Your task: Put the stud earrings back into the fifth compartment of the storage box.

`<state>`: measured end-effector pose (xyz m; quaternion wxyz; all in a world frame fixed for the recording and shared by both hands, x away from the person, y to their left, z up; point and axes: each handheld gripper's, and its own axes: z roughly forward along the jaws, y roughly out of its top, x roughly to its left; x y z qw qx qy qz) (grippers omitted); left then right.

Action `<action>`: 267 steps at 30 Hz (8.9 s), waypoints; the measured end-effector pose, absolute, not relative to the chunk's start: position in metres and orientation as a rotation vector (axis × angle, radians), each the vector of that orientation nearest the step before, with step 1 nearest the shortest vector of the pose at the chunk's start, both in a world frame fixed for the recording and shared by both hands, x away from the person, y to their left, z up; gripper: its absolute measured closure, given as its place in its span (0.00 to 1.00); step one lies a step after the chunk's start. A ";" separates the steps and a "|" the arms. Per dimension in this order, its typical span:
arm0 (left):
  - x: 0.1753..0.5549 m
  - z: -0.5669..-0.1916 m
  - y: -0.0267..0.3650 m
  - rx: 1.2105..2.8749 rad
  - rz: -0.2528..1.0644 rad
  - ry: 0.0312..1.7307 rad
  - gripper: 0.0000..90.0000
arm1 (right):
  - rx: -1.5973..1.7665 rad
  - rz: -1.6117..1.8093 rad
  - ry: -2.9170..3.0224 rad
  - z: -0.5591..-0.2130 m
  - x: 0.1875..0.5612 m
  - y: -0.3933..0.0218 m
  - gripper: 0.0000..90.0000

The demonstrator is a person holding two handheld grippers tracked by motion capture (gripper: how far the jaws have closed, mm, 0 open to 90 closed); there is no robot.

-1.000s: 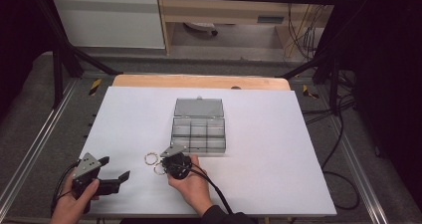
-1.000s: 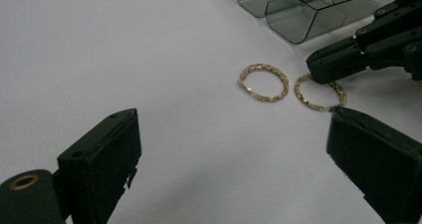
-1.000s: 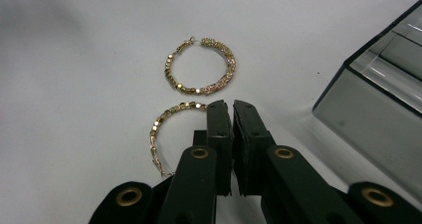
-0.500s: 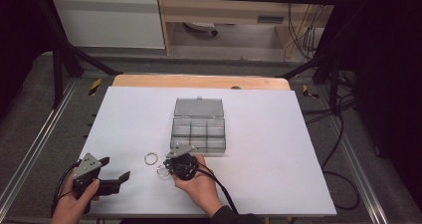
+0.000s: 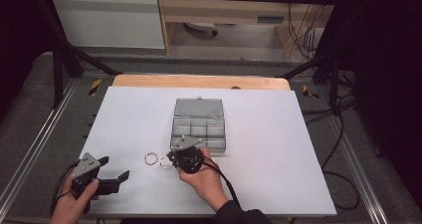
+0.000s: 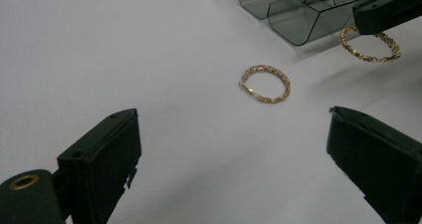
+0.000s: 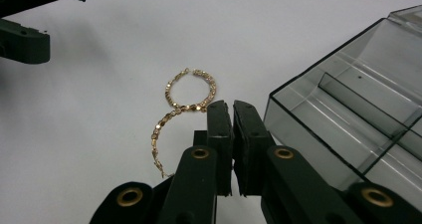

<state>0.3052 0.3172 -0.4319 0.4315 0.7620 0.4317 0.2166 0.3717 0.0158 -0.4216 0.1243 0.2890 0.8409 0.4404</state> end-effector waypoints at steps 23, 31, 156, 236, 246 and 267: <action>0.306 -0.432 0.320 1.894 0.544 1.088 0.08 | 0.847 1.319 2.359 -0.398 0.383 -0.005 0.97; 0.306 -0.433 0.320 1.904 0.541 1.085 0.08 | 0.857 1.330 2.321 -0.392 0.395 -0.014 0.97; 0.306 -0.436 0.316 1.924 0.528 1.093 0.08 | 0.879 1.286 2.399 -0.394 0.404 0.049 0.13; 0.305 -0.435 0.317 1.936 0.529 1.086 0.08 | 0.712 1.192 2.554 -0.418 0.400 0.066 0.97; 0.306 -0.436 0.317 1.933 0.529 1.093 0.08 | 0.722 1.222 2.510 -0.404 0.399 0.047 0.97; 0.306 -0.435 0.318 1.926 0.529 1.091 0.08 | 0.768 1.243 2.418 -0.374 0.413 0.017 0.97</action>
